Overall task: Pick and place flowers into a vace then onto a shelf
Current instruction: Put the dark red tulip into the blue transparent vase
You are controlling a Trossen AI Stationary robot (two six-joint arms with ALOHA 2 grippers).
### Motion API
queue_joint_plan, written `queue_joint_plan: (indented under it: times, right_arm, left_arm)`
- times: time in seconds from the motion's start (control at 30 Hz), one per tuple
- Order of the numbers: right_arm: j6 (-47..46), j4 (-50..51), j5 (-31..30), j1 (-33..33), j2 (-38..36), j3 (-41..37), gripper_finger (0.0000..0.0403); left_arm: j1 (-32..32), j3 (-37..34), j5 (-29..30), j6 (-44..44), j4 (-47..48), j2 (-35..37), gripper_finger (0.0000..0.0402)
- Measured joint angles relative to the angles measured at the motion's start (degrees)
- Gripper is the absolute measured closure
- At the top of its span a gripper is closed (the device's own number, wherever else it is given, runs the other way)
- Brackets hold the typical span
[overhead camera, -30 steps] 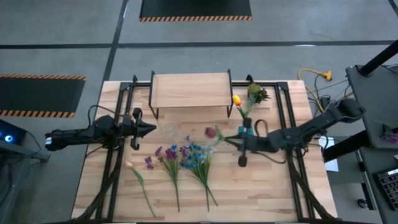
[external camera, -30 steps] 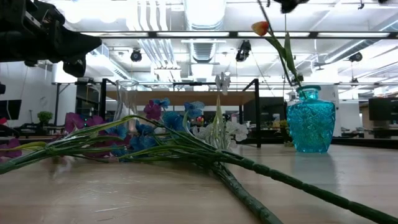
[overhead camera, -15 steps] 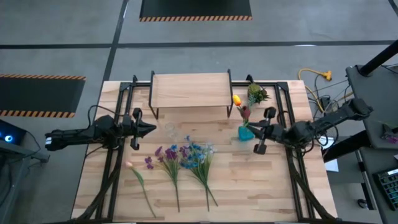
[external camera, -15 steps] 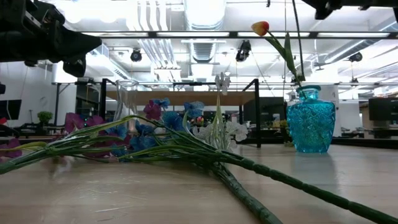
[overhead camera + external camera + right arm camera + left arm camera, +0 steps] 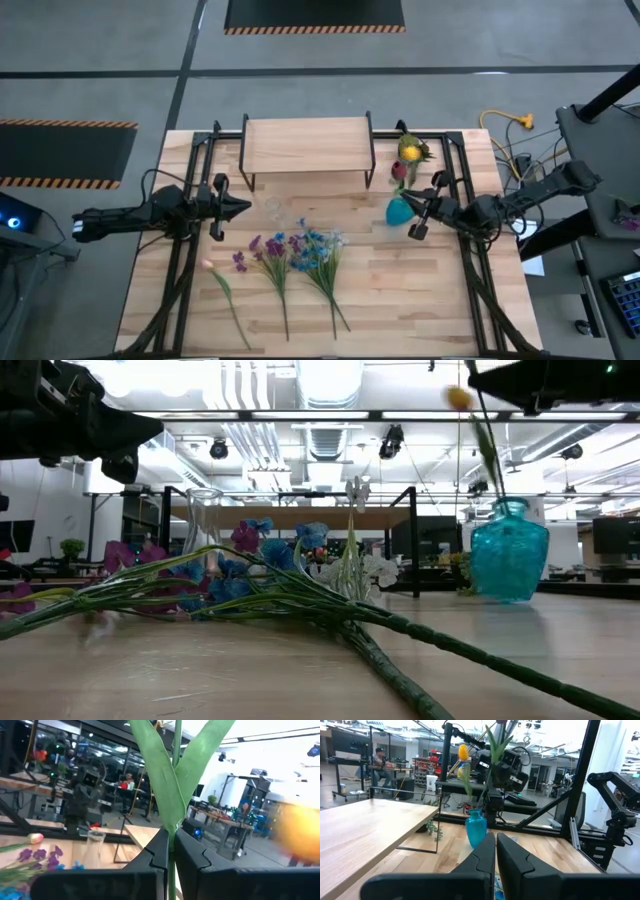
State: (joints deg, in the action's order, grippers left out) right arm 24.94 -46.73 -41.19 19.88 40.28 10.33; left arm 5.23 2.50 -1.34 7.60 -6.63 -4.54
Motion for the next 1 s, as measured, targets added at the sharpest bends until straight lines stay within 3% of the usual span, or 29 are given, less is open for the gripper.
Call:
queue_joint_plan:
  times: [0.53, 1.0]
  right_arm:
    - [-0.3, -1.6, 2.5, -0.2, 4.4, 4.0, 0.039]
    - [-5.2, -1.5, -0.9, -0.2, 6.8, 4.0, 0.039]
  left_arm:
    - [0.0, 0.0, 0.0, 0.0, -0.3, 0.0, 0.0402]
    - [0.0, 0.0, 0.0, 0.0, -0.2, 0.0, 0.0402]
